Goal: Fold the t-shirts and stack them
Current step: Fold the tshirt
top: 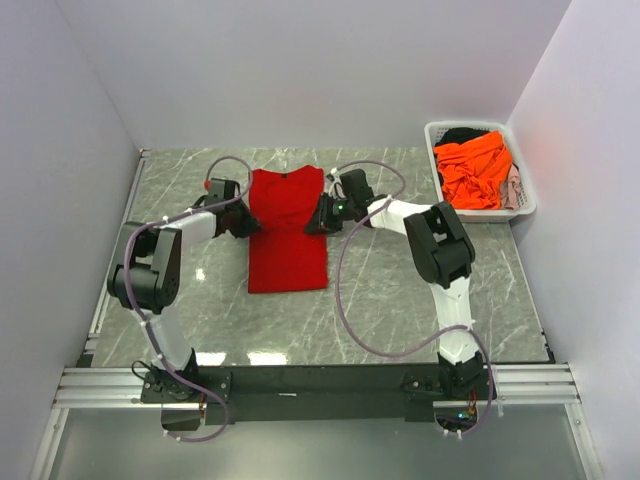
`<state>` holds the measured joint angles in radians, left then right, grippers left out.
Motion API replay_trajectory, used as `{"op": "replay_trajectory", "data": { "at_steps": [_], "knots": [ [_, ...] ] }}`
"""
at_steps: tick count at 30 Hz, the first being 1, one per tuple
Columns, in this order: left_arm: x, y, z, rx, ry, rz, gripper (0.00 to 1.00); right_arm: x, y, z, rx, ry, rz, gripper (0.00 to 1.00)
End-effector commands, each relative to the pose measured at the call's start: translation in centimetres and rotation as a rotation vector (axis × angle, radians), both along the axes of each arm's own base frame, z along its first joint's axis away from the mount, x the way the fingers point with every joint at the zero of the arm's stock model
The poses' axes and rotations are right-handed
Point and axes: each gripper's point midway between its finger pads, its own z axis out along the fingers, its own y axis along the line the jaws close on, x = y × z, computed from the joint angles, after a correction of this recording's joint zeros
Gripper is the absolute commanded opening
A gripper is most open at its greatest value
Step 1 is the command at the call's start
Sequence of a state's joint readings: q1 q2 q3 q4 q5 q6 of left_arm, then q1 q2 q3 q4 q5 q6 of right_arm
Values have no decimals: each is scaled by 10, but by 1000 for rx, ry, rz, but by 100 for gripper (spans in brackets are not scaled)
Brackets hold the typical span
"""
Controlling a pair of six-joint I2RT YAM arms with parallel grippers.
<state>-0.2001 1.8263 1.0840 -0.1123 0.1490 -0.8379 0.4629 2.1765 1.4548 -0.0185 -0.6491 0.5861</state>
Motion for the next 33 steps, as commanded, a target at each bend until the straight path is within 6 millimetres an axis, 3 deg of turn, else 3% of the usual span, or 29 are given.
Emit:
{"op": "replay_trajectory", "data": {
  "at_steps": [1, 2, 5, 9, 12, 15, 16, 17, 18, 20, 21, 23, 24, 26, 27, 30, 33],
  "knots": [
    [22, 18, -10, -44, -21, 62, 22, 26, -4, 3, 50, 5, -18, 26],
    [26, 21, -11, -48, -20, 67, 23, 29, -9, -12, 27, 25, -26, 27],
    [33, 30, -24, -54, 5, 84, 22, 36, -16, -26, 26, 57, -48, 27],
    [41, 41, -30, -63, 25, 102, 23, 46, -31, -28, 40, 72, -90, 27],
    [47, 50, -15, -64, 0, 104, 29, 48, -35, -13, 42, 39, -85, 27],
    [49, 55, 14, -33, -53, 109, 39, 42, -36, 9, 46, 5, -74, 26],
    [50, 56, 34, -35, -95, 107, 43, 41, -36, 17, 58, -7, -78, 26],
    [46, 56, 41, -34, -107, 107, 46, 39, -36, 36, 79, -35, -79, 27],
    [41, 59, 46, -19, -114, 116, 48, 27, -38, 34, 75, -13, -78, 27],
    [28, 59, 68, -7, -152, 124, 52, 20, -31, 62, 117, -74, -64, 27],
    [22, 63, 72, 11, -156, 139, 53, 9, -31, 58, 112, -61, -56, 28],
    [1, 61, 84, 22, -175, 147, 56, -9, -20, 71, 128, -79, -19, 29],
    [-6, 64, 86, 41, -180, 171, 57, -21, -19, 65, 127, -60, -6, 29],
    [-30, 56, 87, 46, -186, 155, 58, -42, -5, 68, 148, -61, 43, 30],
    [-40, 44, 93, 36, -205, 126, 58, -53, -3, 59, 143, -39, 57, 30],
    [-70, 17, 68, 20, -152, 47, 57, -81, 12, 41, 134, 2, 119, 31],
    [-92, 8, 32, 21, -65, 22, 52, -101, 20, 16, 135, 68, 158, 32]
  ]
}}
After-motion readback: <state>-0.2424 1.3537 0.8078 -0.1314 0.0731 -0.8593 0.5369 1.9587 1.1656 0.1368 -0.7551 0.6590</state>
